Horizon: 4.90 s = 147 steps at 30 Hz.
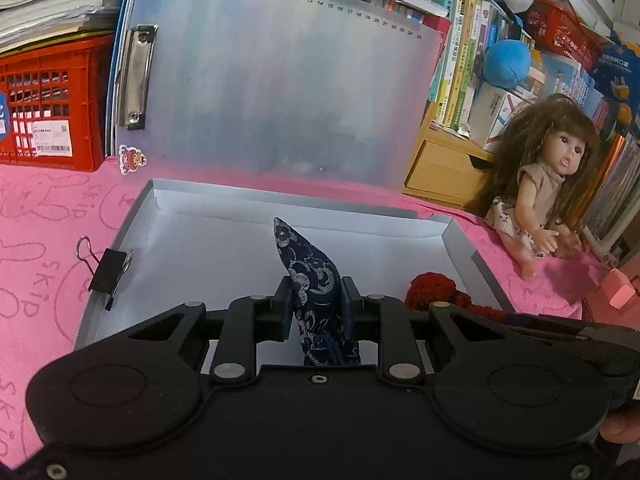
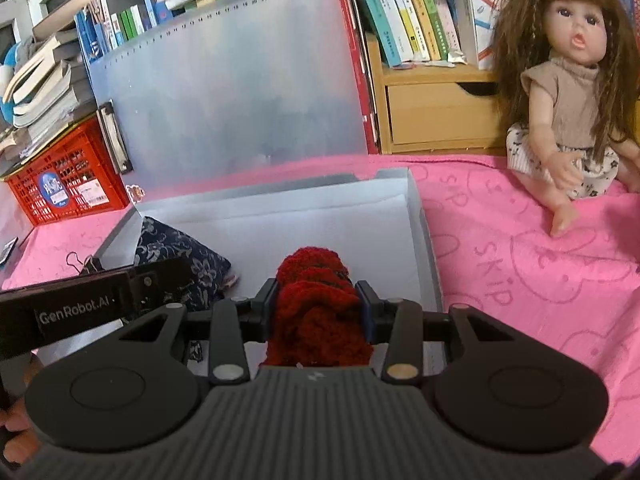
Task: Organize objects
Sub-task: 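Carry the blue cloth and red knitted toy over the white box tray, then lower both items into the tray and open both tools, then move both tools back toward the gingham dress and white plush, then grasp the green gingham dress with the left tool while the right tool grasps the white fluffy plush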
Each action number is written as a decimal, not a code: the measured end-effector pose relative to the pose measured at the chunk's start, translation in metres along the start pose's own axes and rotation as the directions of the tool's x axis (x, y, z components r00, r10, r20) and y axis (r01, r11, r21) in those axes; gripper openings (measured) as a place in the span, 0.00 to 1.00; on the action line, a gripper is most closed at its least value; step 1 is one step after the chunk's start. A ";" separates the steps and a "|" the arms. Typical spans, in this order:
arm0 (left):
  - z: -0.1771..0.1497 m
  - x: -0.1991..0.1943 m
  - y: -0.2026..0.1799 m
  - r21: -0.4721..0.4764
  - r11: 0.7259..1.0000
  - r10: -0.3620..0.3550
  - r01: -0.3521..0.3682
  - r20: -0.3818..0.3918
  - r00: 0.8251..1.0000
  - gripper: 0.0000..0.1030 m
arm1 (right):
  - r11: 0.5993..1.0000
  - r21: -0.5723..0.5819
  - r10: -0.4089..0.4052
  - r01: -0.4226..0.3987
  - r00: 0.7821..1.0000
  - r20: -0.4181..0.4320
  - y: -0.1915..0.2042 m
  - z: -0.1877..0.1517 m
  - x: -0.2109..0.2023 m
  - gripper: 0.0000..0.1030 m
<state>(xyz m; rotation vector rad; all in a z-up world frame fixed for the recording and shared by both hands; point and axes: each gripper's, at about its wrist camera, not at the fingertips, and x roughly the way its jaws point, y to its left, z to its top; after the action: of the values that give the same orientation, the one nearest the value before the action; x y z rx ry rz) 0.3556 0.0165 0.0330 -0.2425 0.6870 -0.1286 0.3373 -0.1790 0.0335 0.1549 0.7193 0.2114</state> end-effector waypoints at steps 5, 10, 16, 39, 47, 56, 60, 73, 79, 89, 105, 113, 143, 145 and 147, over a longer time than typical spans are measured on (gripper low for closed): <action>0.000 0.002 0.004 -0.010 1.000 0.003 -0.003 -0.004 1.000 0.22 | 1.000 0.002 0.006 -0.006 1.000 -0.010 0.000 -0.001 0.001 0.45; 0.000 -0.001 0.003 -0.005 1.000 0.003 -0.003 -0.003 1.000 0.24 | 1.000 0.002 0.010 -0.010 1.000 -0.007 0.000 -0.002 0.000 0.53; 0.001 -0.012 0.001 -0.003 1.000 -0.002 0.002 0.016 1.000 0.44 | 0.999 0.003 0.032 -0.032 0.999 0.015 0.001 -0.001 -0.009 0.68; -0.008 -0.114 -0.019 0.112 0.993 -0.059 0.045 0.122 0.991 0.85 | 0.993 -0.030 0.120 -0.116 0.982 0.147 -0.003 -0.006 -0.104 0.85; -0.030 -0.151 -0.026 0.170 0.984 -0.085 0.062 0.136 0.987 0.87 | 0.986 -0.082 0.160 -0.147 0.973 0.170 0.001 -0.025 -0.138 0.87; -0.059 -0.181 -0.024 0.197 0.979 -0.089 0.060 0.140 0.986 0.90 | 0.977 -0.144 0.185 -0.159 0.965 0.185 0.006 -0.051 -0.167 0.90; -0.072 -0.193 -0.022 0.200 0.978 -0.089 0.058 0.148 0.985 0.90 | 0.972 -0.163 0.196 -0.167 0.964 0.179 0.006 -0.064 -0.175 0.90; -0.108 -0.216 -0.017 0.229 0.973 -0.068 0.033 0.147 0.987 0.92 | 0.964 -0.211 0.194 -0.159 0.968 0.157 0.002 -0.099 -0.191 0.92; -0.118 -0.222 -0.012 0.226 0.974 -0.064 0.031 0.139 0.988 0.92 | 0.967 -0.197 0.193 -0.163 0.971 0.143 -0.004 -0.109 -0.193 0.92; -0.134 -0.234 -0.005 0.228 0.974 -0.051 0.019 0.137 0.989 0.93 | 0.969 -0.193 0.183 -0.154 0.973 0.142 -0.010 -0.120 -0.201 0.93; -0.155 -0.246 0.014 0.182 0.983 -0.013 -0.011 0.130 0.991 0.94 | 0.971 -0.194 0.163 -0.137 0.979 0.121 -0.013 -0.139 -0.203 0.93; -0.169 -0.252 0.017 0.185 0.983 0.000 -0.024 0.127 0.992 0.94 | 0.969 -0.214 0.148 -0.120 0.982 0.120 -0.011 -0.147 -0.207 0.93; -0.182 -0.233 0.020 0.183 0.982 0.016 -0.036 0.108 0.994 0.93 | 0.957 -0.281 0.098 -0.072 0.992 0.081 -0.002 -0.171 -0.188 0.98; -0.182 -0.230 0.020 0.179 0.983 0.017 -0.036 0.105 0.994 0.93 | 0.957 -0.280 0.097 -0.071 0.992 0.081 -0.002 -0.170 -0.186 1.00; -0.181 -0.227 0.020 0.178 0.983 0.021 -0.040 0.105 0.994 0.93 | 0.959 -0.275 0.097 -0.071 0.992 0.082 -0.002 -0.170 -0.185 1.00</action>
<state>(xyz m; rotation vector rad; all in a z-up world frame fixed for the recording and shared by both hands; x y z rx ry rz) 0.0660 0.0482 0.0309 -0.0647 0.5725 -0.1472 0.0888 -0.2147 0.0247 -0.0667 0.5829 0.3799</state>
